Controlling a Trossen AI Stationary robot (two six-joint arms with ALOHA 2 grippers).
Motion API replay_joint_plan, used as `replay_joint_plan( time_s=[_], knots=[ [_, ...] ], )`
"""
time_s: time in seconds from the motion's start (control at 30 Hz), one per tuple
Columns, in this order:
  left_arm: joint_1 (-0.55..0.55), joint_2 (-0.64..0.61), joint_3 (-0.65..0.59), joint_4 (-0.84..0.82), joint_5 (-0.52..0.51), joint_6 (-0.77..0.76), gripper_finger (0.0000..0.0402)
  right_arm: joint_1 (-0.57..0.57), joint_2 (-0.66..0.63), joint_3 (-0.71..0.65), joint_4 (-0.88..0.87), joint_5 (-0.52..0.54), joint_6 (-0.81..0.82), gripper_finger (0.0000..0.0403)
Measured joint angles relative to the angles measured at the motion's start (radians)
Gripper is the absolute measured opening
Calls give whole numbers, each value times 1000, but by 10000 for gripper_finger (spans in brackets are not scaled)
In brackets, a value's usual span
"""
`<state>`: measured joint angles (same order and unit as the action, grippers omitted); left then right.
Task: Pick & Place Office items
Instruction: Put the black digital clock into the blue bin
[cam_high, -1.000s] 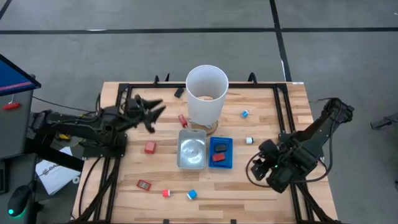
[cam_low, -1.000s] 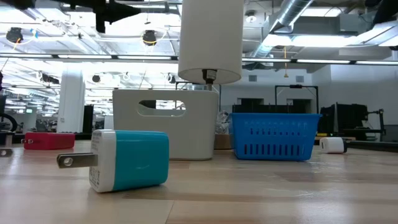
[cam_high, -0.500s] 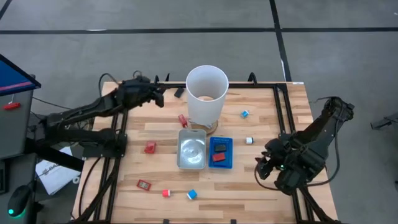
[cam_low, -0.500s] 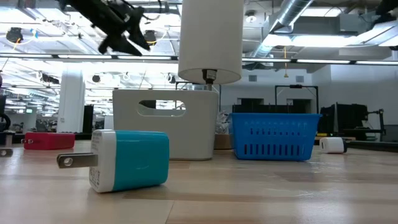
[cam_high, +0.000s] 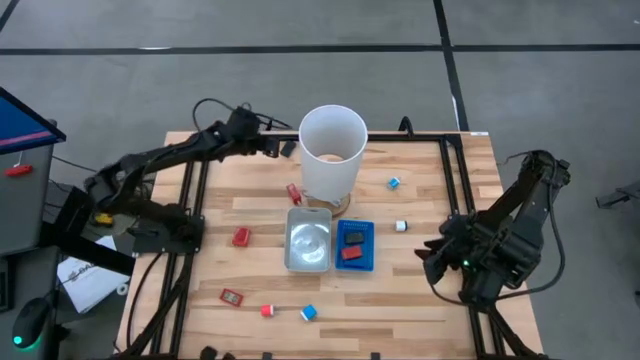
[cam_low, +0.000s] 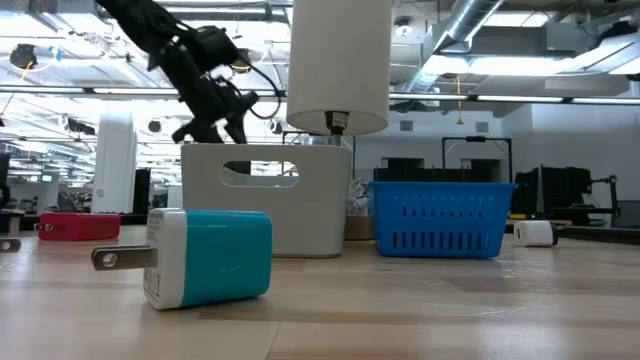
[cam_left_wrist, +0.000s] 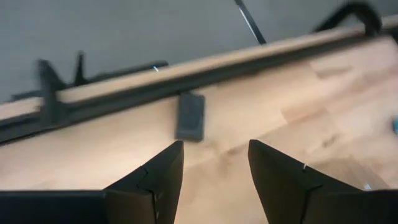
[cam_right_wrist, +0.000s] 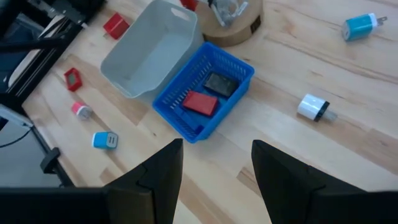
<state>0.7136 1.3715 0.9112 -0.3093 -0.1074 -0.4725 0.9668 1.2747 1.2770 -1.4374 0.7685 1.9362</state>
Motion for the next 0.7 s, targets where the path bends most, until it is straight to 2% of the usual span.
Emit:
replay_joint_plan(
  time_s=[0.13, 0.33, 0.5, 0.7],
  knots=[
    [8, 84, 67, -7, 50, 68, 202, 0, 0, 0, -28, 0, 44, 184],
    [8, 183, 167, -4, 13, 143, 272, 2, -20, 1, -45, 0, 82, 184],
    [13, 259, 230, -30, 9, 133, 325, -16, -49, 1, -47, 33, 82, 184],
    [13, 349, 257, -76, 10, 117, 346, -39, -93, 1, -49, 77, 75, 184]
  ],
)
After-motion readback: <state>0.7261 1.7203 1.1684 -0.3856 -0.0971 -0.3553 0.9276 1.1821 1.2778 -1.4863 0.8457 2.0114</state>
